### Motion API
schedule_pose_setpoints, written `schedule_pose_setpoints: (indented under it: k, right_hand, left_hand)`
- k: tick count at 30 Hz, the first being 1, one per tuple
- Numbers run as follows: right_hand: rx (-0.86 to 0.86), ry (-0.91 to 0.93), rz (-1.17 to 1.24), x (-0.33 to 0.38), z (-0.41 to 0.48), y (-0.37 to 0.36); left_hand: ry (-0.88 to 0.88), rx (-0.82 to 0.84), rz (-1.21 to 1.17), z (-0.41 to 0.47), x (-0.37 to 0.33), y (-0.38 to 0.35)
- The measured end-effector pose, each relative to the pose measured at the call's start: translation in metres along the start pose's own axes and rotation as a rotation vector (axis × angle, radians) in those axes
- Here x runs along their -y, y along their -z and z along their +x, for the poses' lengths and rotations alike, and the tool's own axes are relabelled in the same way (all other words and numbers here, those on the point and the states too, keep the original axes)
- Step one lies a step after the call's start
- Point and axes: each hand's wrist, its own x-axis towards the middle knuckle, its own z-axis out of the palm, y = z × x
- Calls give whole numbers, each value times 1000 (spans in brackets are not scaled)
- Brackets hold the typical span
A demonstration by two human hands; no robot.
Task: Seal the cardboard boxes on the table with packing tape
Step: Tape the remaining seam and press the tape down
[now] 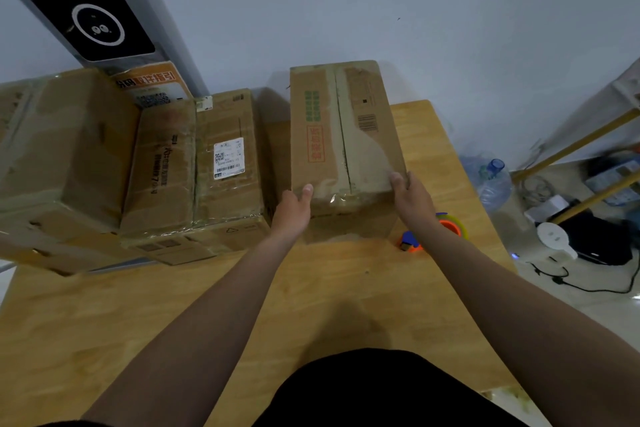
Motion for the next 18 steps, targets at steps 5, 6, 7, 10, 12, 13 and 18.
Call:
schedule_pose_setpoints:
  k: [5,6,7,10,12,13,18]
  right_hand:
    - [30,-157,167,-1,-1,-2]
    - [42,-164,174,1,-3,0]
    - [61,-165,171,3,-5,3]
    - [110,-135,89,10,-12,9]
    - [132,-80,-26,11,-19,11]
    - [136,-54,-81,11,-25,11]
    - [143,-13,-277,1,-49,15]
  left_hand:
    - [8,-10,-67,-5,0,0]
    - [19,-6,-56,-5,-1,1]
    - [30,-1,-40,-5,-2,2]
    - [23,13,15,-7,-4,9]
    - [27,11,26,-12,-3,15]
    - [22,12,31,-16,0,17]
    - [-16,52,109,-38,25,18]
